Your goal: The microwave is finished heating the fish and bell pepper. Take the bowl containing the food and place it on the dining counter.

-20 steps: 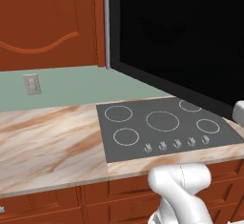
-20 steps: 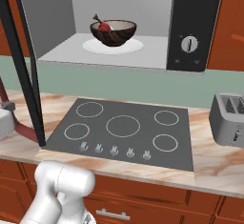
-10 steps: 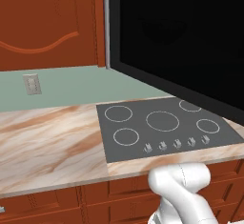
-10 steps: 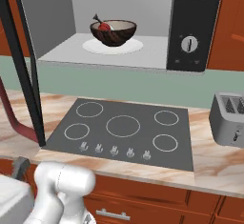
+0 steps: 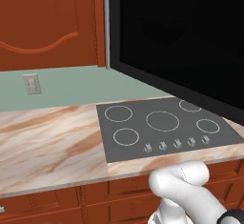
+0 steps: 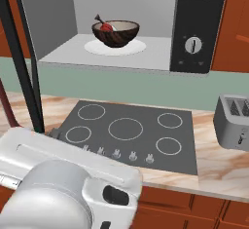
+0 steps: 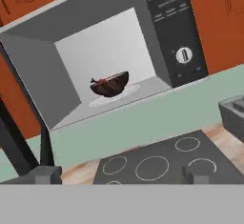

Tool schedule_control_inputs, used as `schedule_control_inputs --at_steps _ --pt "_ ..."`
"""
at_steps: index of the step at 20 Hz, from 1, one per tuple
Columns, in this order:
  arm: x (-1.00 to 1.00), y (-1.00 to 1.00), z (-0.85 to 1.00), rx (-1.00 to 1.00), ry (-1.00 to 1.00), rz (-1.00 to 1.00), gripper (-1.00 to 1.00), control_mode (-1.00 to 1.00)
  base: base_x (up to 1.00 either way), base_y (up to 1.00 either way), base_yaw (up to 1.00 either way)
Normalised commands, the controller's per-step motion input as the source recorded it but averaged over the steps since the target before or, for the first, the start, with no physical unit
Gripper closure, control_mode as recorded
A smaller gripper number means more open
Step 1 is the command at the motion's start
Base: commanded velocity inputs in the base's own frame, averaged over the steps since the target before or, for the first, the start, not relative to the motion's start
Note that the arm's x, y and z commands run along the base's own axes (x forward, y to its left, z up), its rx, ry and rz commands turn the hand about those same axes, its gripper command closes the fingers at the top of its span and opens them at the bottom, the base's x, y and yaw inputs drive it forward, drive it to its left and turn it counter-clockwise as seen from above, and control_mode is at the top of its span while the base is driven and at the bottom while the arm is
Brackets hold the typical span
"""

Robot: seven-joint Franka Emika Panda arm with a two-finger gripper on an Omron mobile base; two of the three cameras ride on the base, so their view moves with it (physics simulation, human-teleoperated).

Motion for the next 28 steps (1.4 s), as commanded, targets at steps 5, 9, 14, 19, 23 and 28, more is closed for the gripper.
schedule_control_inputs --at_steps 5,9,14,19,23,28 --pt "1.00 -0.20 -0.28 0.49 0.28 0.16 -1.00 -1.00 0.00 0.00 0.00" --pt "1.00 0.04 -0.39 0.46 0.21 0.12 -1.00 -1.00 0.00 0.00 0.00" --pt "1.00 0.47 -0.50 0.40 0.14 0.06 -1.00 -1.00 0.00 0.00 0.00" --pt "1.00 0.37 -0.42 0.43 0.09 0.09 -1.00 -1.00 0.00 0.00 0.00" --pt "1.00 0.29 -0.18 0.44 0.11 0.13 -1.00 -1.00 0.00 0.00 0.00" --pt "0.64 0.38 0.01 0.48 0.25 0.25 -1.00 -1.00 0.00 0.00 0.00"
